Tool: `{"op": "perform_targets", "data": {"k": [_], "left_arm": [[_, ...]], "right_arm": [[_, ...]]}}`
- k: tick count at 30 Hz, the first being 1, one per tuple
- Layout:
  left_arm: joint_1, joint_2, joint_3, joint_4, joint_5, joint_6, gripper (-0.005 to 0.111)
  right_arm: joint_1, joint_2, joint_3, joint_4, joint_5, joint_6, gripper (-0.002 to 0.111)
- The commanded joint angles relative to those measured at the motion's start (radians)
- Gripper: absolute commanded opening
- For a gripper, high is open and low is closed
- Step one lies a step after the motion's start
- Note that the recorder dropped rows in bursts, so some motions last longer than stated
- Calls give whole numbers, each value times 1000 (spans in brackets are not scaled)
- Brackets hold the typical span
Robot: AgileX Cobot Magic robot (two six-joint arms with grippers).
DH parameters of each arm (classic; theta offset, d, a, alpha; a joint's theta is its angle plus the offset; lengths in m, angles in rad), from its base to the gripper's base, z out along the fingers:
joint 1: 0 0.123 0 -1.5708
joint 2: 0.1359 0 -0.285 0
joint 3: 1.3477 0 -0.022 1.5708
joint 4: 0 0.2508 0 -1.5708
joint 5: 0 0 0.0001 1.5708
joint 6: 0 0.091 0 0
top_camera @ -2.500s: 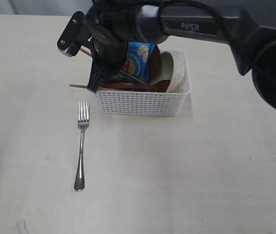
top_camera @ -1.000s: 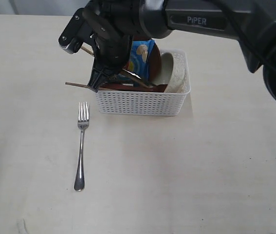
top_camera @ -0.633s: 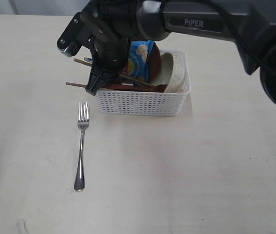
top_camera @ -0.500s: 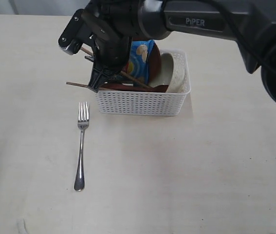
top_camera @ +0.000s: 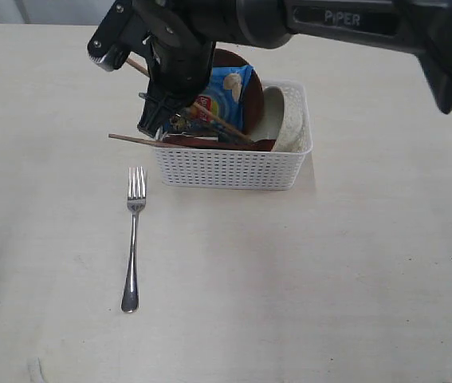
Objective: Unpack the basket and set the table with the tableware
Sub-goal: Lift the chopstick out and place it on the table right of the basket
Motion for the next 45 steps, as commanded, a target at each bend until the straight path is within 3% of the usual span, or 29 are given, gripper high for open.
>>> {"op": "perform_targets", "data": {"k": [1,11,16,21,26,28,31,34,45], "left_arm": [[-8,-3,4,0,-10,0,0],[-8,-3,4,0,-10,0,0],[-8,-3,4,0,-10,0,0],[-8,-3,4,0,-10,0,0],[-8,-3,4,0,-10,0,0],[-8,-3,4,0,-10,0,0],[-8,-3,4,0,-10,0,0],[-8,-3,4,0,-10,0,0],[-8,-3,4,0,-10,0,0]], "right_arm": [[-2,-68,-1,-2,3,15,0],[-6,-270,-1,-13,85,104,0],[-55,-383,-1,-15,131,161,0],[-234,-415,-1,-5,290,234,0],[-675,-380,137,185,269,195,0],[-819,-355,242,285,191,153,0],[-959,-266,367,324,108,122,0],[-1001,-189,373,351,104,124,0],[-1001,-33,373,355,97,126,0]]}}
